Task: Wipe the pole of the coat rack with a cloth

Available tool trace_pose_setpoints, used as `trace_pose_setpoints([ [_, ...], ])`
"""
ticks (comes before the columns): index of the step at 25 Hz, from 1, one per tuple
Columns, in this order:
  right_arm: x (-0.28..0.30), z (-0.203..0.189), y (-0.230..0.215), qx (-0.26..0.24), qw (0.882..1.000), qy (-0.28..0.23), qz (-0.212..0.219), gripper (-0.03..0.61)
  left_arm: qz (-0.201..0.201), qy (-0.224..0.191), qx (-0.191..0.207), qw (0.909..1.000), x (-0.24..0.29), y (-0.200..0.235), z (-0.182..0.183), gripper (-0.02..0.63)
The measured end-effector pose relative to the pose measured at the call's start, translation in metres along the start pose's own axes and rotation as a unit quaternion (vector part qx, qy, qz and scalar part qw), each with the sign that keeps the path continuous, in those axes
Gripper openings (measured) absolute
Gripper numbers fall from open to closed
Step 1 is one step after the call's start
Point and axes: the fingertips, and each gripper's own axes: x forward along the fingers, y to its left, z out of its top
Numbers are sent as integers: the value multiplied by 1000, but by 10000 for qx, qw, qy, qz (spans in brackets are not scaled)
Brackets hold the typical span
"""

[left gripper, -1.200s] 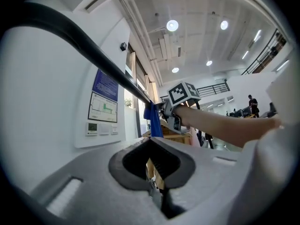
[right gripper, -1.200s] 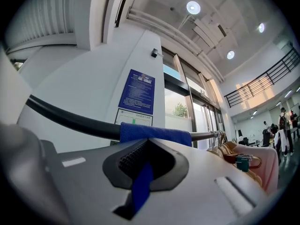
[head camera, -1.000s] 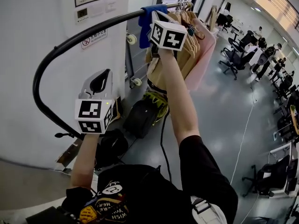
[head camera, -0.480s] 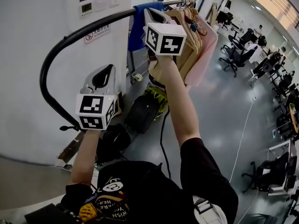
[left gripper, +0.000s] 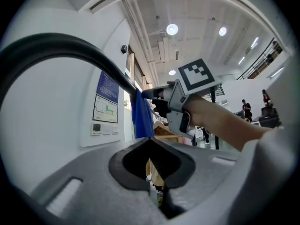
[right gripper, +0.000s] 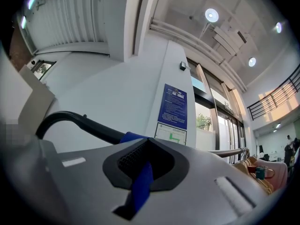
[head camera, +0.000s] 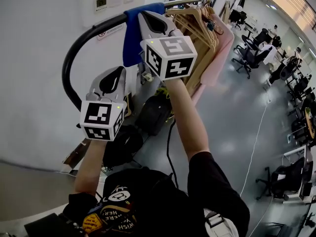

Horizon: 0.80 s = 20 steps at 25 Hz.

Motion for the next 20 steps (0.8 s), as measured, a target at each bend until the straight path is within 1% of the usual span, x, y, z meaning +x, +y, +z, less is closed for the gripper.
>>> trace_pose_setpoints([
  [4, -5, 12, 34, -118, 9997, -107, 187, 2, -93, -38, -89, 9999, -11, 5, 1, 2],
  [11, -14, 21, 73, -100, 9986, -227, 466, 2, 64, -290, -93, 9995, -30, 16, 15, 2],
  [15, -12, 21, 76, -89, 9982, -285, 526, 2, 73, -334, -104, 9994, -28, 21, 17, 2],
  [18, -9, 20, 68, 3, 9980, -285, 556, 2, 94, -337, -96, 9993, -25, 22, 17, 2],
  [20, -8, 18, 58, 21, 9984, -270, 493, 2, 96, -339, -86, 9993, -23, 21, 18, 2],
])
